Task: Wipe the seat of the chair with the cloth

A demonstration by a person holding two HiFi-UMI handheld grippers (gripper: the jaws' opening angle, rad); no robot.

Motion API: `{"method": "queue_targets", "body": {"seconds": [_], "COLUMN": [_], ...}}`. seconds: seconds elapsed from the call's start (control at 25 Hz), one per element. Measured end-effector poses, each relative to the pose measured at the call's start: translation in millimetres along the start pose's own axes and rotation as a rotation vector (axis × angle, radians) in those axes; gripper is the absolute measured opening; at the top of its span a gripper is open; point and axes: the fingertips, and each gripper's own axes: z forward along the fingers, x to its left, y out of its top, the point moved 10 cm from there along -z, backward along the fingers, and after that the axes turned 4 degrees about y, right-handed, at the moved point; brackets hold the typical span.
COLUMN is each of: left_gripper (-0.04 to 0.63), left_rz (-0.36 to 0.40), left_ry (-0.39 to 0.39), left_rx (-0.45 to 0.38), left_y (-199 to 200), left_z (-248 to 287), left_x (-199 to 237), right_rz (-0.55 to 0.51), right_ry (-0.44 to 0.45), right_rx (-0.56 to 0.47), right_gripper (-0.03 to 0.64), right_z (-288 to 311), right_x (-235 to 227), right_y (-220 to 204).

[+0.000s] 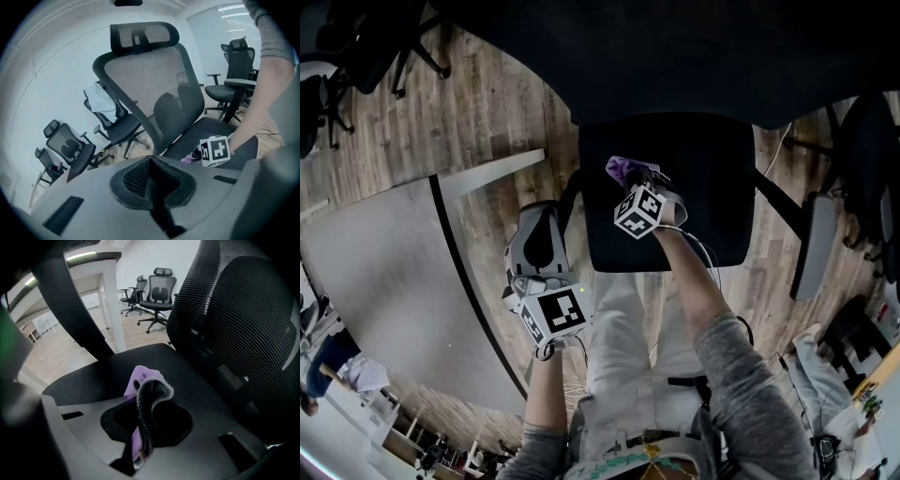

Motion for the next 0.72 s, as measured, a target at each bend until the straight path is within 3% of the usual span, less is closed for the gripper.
{"method": "queue_targets", "body": {"seconds": [0.72], "left_gripper": [-0.002], "left_rz": [0.017], "left_ry": [0.007], "left_rx": [0.004], "left_y": [-1.0], "left_z": [-0.2], "left_x": [0.2], "right_rz": [-0.002], "right_ry": [-0.013], "right_rx": [0.054], "right_gripper": [0.052], "right_z": [-8.9], "right_x": [-19.6], "right_y": [-26.3]}}
